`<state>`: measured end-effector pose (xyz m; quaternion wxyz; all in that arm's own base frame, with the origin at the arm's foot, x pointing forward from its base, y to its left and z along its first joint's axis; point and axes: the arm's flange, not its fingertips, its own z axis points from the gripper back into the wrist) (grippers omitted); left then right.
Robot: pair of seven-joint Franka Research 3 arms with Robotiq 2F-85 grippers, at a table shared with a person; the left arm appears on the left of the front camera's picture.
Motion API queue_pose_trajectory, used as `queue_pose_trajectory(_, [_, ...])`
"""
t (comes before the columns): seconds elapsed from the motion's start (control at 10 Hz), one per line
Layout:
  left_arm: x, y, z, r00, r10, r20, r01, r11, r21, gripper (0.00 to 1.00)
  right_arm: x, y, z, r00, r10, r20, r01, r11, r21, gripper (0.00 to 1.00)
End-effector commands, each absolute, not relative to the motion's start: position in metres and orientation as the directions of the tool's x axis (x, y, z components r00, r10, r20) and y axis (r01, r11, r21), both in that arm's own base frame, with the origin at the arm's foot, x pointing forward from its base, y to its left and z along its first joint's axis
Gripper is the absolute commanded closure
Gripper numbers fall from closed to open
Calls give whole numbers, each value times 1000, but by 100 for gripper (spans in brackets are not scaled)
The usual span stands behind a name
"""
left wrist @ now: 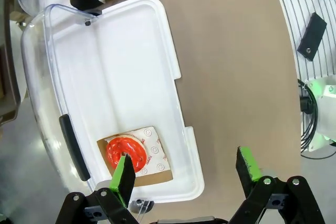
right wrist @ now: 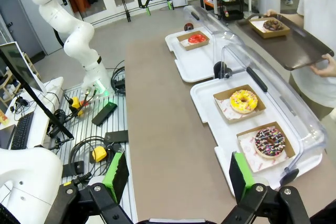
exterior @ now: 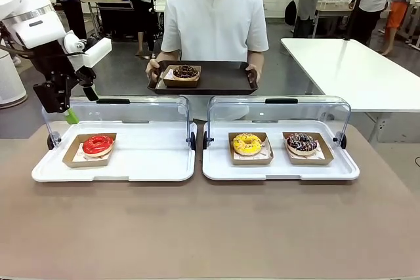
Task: Provide the desired donut to the person.
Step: Pick up and lift the Paper togo box containing the Donut pointed at by the person.
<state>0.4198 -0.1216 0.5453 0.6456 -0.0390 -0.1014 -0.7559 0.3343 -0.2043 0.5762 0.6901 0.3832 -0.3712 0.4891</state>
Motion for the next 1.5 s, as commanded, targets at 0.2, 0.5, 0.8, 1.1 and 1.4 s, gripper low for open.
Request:
queue_pose_trajectory(0.2, [406,-35,547,-225,-826,517,973,-165,159,0,334,-204,576,236,383,893,-962,223,159,0])
queue_pose_trajectory(0.5, [411,71,527,-145,-595,790,989,-58,138,0,334,-204,576,236,383,893,-962,223,159,0])
queue_pose_trajectory(0.8, [392,139,468,-7,-381,924,992,115,56,0,334,-204,576,236,383,893,-962,223,159,0])
queue_pose_trajectory(1.1, [378,166,424,74,-275,959,976,216,-13,0,334,-204,576,236,383,893,-962,223,159,0])
queue_pose_trajectory(1.4, [378,181,420,107,-265,958,971,234,-43,0,334,-204,576,236,383,893,-962,223,159,0])
